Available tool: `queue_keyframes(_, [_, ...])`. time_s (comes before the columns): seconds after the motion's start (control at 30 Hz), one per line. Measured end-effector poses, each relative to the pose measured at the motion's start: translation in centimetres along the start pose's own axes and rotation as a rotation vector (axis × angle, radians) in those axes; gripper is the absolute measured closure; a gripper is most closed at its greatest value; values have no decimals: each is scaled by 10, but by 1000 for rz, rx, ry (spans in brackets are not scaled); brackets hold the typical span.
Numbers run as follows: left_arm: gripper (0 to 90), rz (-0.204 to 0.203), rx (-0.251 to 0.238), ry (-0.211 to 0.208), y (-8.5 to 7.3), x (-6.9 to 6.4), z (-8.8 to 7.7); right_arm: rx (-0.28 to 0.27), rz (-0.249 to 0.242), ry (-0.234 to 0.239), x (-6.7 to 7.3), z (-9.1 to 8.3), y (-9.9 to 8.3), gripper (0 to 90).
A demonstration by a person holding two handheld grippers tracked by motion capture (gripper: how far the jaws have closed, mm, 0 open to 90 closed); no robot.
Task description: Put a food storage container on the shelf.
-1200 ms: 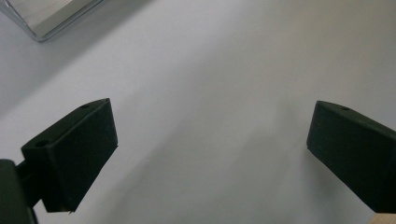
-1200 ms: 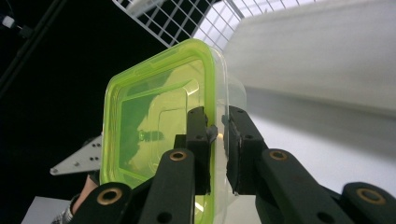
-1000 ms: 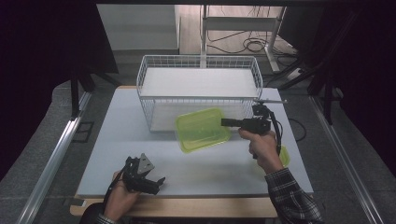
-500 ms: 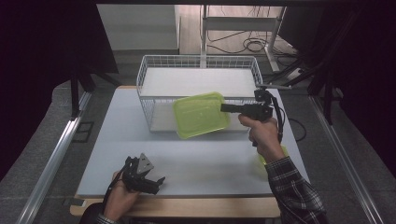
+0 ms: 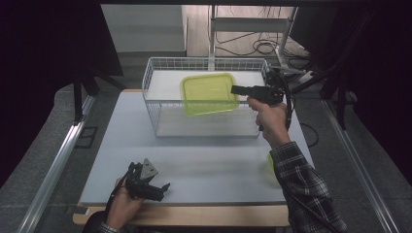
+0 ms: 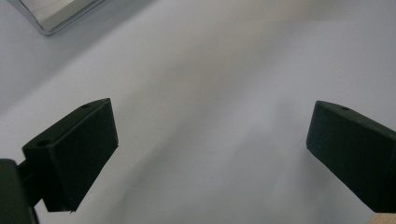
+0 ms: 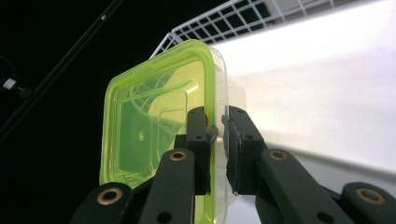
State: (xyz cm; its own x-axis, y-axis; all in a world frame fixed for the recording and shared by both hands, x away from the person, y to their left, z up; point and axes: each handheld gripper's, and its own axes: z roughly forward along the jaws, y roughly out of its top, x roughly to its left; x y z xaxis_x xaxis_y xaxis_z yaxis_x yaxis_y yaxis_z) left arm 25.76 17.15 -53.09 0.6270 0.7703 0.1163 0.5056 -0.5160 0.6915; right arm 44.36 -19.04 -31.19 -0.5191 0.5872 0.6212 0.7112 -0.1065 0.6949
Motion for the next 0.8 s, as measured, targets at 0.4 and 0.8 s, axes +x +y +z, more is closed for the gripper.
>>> queue_keyframes(0.4, [19,13,11,0,0,-2,2,-44,4,-72,1,17,22,801])
queue_keyframes(0.8, [20,29,15,-1,1,-4,2,-69,20,-140,-10,32,25,799])
